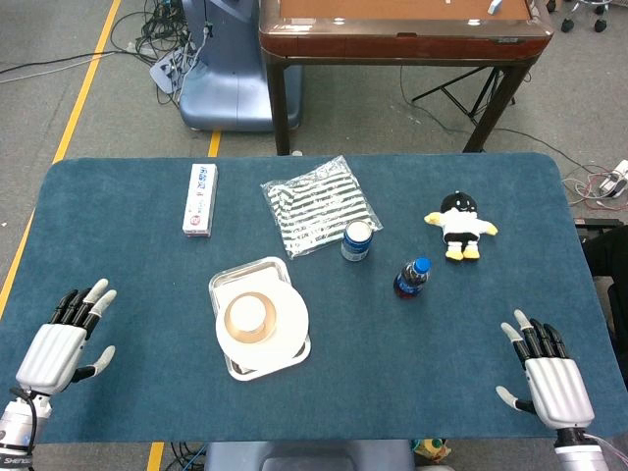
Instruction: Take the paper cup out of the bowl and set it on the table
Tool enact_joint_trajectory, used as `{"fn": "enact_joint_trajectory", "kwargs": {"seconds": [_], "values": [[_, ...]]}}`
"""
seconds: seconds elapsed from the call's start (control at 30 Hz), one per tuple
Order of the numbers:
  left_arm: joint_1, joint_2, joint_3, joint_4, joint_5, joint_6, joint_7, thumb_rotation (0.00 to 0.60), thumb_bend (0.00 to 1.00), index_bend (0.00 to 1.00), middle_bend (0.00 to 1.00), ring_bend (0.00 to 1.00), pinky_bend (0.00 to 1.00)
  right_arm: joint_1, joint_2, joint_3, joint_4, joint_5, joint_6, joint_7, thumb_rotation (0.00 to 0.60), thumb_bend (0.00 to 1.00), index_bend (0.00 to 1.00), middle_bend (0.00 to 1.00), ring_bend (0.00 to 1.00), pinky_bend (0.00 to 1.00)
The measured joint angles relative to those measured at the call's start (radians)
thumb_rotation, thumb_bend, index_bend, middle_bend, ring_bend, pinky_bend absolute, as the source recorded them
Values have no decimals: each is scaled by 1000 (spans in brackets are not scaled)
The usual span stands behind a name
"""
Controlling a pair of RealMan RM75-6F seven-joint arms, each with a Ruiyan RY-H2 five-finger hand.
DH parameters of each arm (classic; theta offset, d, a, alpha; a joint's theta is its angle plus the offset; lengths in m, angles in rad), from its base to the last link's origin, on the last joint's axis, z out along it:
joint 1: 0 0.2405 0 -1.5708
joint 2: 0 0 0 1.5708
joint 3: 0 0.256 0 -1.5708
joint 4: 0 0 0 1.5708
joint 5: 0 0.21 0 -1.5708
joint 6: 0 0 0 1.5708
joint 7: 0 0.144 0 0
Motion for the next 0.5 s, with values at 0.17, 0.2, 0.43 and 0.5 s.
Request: {"fn": "enact_joint_trajectory", "kwargs": {"seconds": [0.17, 0.2, 0.43, 0.5], "values": [[-4, -1, 0, -1, -6, -10, 6, 600, 319, 0, 0, 0, 0, -1, 1, 0, 3, 0, 2, 5, 600, 224, 0, 0, 0, 0], [-5, -1, 0, -1, -8, -14, 8, 600, 319, 0, 0, 0, 0, -1, 1, 0, 3, 2, 2, 5, 600, 224, 0, 0, 0, 0], [-11, -2, 0, -3, -15, -27, 16, 600, 319, 0, 0, 0, 0, 9, 0, 4, 3, 14, -18, 5, 600, 224, 0, 0, 0, 0], [-16, -4, -2, -3, -19, -36, 19, 600, 319, 0, 0, 0, 0, 11, 3, 5, 0, 17, -19, 9, 600, 223, 0, 0, 0, 0]]}}
